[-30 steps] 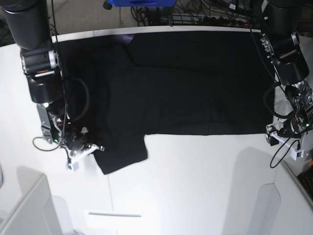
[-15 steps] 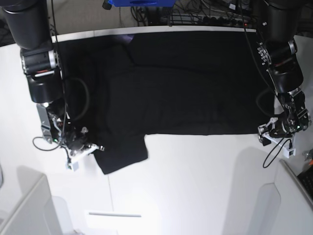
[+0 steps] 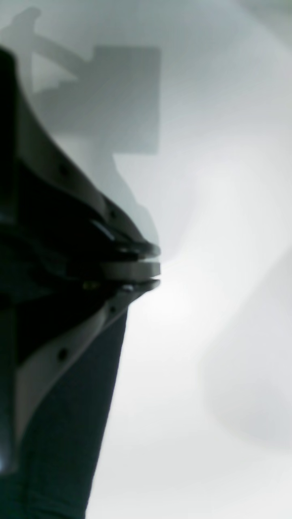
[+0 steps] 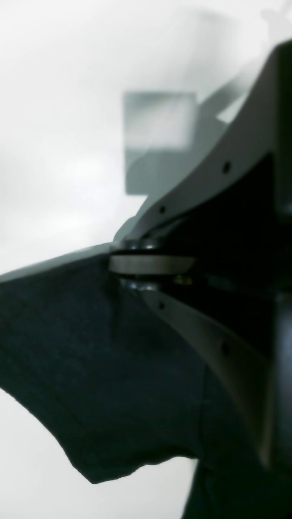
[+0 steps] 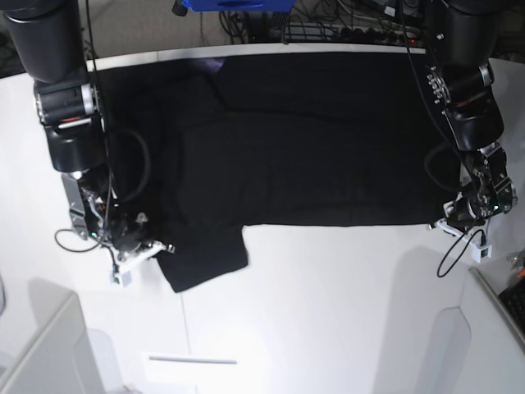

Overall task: Fold the T-shirt properly
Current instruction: 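Lift the hem with both grippers and fold it over onto the collar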

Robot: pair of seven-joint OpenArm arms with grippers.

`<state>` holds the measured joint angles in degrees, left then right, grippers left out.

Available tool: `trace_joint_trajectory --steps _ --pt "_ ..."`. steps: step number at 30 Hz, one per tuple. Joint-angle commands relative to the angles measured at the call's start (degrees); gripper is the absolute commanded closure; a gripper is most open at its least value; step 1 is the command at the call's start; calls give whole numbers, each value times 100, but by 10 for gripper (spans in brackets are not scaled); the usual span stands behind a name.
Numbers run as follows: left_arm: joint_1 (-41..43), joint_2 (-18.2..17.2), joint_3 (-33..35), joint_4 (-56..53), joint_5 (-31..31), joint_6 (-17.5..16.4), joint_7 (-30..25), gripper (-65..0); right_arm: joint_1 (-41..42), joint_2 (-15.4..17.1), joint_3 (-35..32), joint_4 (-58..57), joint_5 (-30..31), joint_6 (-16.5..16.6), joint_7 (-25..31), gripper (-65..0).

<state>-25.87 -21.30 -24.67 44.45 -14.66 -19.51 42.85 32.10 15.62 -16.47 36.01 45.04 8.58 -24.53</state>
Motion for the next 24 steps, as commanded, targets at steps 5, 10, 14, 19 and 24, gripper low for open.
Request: trace_joint_trajectory --steps 5,10,14,19,24 --pt "-81 -72 1 52 37 -260 194 0 21 122 25 52 -25 -18 93 0" --pt "51 -90 -52 351 37 -735 344 0 -278 271 183 861 -25 -18 102 0" --pt "261 -81 -61 1177 28 -876 845 0 -524 315 658 1485 -33 -27 5 0" --pt "657 -72 -61 1969 -464 -884 1223 0 -586 315 790 1634 -33 -27 -223 0" --pt "1061 -195 -61 2347 -992 -867 1355 0 -884 438 799 2223 -25 -36 -241 0"
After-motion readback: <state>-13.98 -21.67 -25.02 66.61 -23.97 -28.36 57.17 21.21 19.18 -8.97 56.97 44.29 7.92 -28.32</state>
